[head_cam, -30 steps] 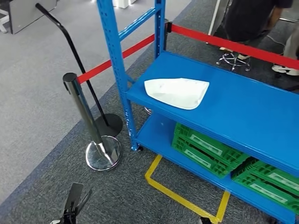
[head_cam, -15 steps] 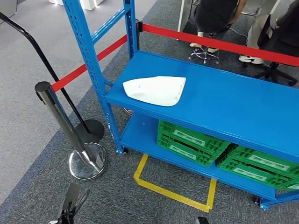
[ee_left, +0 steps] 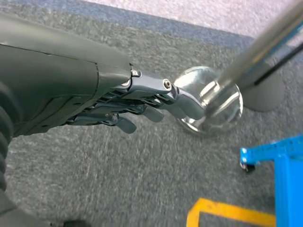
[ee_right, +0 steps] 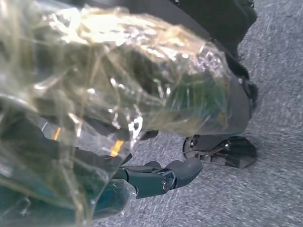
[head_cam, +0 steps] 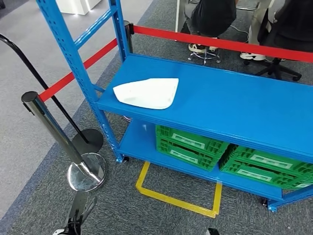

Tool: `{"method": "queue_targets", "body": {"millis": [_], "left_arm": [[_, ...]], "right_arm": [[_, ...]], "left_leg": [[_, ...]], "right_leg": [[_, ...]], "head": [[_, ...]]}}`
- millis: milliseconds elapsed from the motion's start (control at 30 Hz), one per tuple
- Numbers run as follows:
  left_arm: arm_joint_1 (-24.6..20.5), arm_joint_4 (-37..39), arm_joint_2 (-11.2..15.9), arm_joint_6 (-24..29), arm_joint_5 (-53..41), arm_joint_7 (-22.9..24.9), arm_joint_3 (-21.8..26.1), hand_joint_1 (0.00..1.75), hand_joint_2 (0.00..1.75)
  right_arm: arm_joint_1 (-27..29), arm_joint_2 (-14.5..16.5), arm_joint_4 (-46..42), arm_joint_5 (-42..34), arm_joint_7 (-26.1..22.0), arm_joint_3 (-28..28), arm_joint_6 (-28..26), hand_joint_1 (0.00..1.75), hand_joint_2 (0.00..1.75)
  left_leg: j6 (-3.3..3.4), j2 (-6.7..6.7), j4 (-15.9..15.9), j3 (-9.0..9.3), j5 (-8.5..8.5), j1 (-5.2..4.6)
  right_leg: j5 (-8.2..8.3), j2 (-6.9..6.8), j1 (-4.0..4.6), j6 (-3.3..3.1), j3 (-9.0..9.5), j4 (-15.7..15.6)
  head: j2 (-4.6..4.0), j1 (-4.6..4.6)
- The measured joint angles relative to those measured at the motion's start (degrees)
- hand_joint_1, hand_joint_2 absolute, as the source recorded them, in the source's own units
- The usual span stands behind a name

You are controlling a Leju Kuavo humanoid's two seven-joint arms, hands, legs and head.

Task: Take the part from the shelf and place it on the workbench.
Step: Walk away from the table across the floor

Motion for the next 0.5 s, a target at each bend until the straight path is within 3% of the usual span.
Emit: {"method": "queue_targets", "body": {"millis": [100, 133, 167, 200, 267, 300, 367, 433, 500], "left_arm": [[0.0, 0.1, 0.0, 0.0, -0.1, 0.0, 0.0, 0.00, 0.00], [0.1, 0.1, 0.1, 0.0, -0.1, 0.0, 0.0, 0.00, 0.00], [0.1, 0.2, 0.1, 0.0, -0.1, 0.0, 0.0, 0.00, 0.00], [0.1, 0.2, 0.1, 0.0, -0.1, 0.0, 0.0, 0.00, 0.00], [0.1, 0.3, 0.1, 0.0, -0.1, 0.0, 0.0, 0.00, 0.00], [0.0, 0.3, 0.2, 0.0, -0.1, 0.0, -0.1, 0.00, 0.00], [0.0, 0.4, 0.2, 0.0, -0.1, 0.0, -0.1, 0.00, 0.00], [-0.1, 0.4, 0.2, 0.0, -0.1, 0.0, -0.1, 0.00, 0.00], [-0.1, 0.5, 0.1, 0.0, -0.1, 0.0, -0.1, 0.00, 0.00]], "right_arm": [[-0.2, 0.2, 0.1, 0.0, 0.1, 0.1, 0.0, 0.00, 0.00], [-0.1, 0.2, 0.2, -0.1, 0.1, 0.1, 0.0, 0.00, 0.00], [-0.1, 0.2, 0.2, -0.1, 0.1, 0.1, 0.0, 0.00, 0.00], [-0.1, 0.2, 0.3, -0.1, 0.1, 0.1, 0.1, 0.00, 0.00], [-0.2, 0.3, 0.3, -0.1, 0.1, 0.1, 0.1, 0.00, 0.00], [-0.2, 0.3, 0.3, -0.1, 0.1, 0.1, 0.2, 0.00, 0.00], [-0.3, 0.4, 0.3, -0.1, 0.1, 0.1, 0.2, 0.00, 0.00], [-0.2, 0.4, 0.3, -0.1, 0.2, 0.1, 0.2, 0.00, 0.00], [-0.2, 0.4, 0.4, -0.1, 0.3, 0.2, 0.2, 0.00, 0.00]], "left_leg": [[-0.42, -0.25, 10.7, -4.88, -5.43, 0.03], [-0.43, -0.27, 13.5, -6.21, -6.17, 0.03], [-0.36, -0.29, 14.3, -6.64, -5.72, 0.02], [-0.18, -0.30, 12.8, -5.98, -4.17, 0.01], [0.44, -0.53, 5.3, -2.49, 0.04, -0.12], [0.74, -0.70, 1.7, -0.82, 1.38, -0.20], [1.11, -0.96, -1.7, 0.51, 1.96, -0.42], [1.47, -0.90, -2.2, 0.43, 2.09, -0.41], [2.07, -0.79, -2.7, 0.56, 2.43, -0.15]], "right_leg": [[0.02, 0.17, 0.07, -0.62, 0.04, -0.1], [0.00, 0.26, 0.18, -0.68, 0.06, -0.1], [-0.01, 0.37, 0.28, -0.71, 0.11, -0.1], [-0.02, 0.52, 0.38, -0.71, 0.19, 0.0], [-0.07, 0.84, 0.53, -0.65, 0.36, 0.0], [-0.11, 0.98, 0.67, -0.54, 0.31, 0.1], [-0.06, 1.11, 0.76, -0.13, -0.05, 0.2], [-0.02, 1.12, 0.67, 0.49, -0.36, 0.2], [-1.37, 0.94, 0.60, 1.12, -1.23, 1.8]], "head": [[-0.01, -0.28], [-0.01, -0.26], [-0.01, -0.26], [-0.01, -0.26], [-0.01, -0.23], [-0.01, -0.21], [-0.01, -0.18], [0.00, -0.22], [0.00, -0.02]]}}
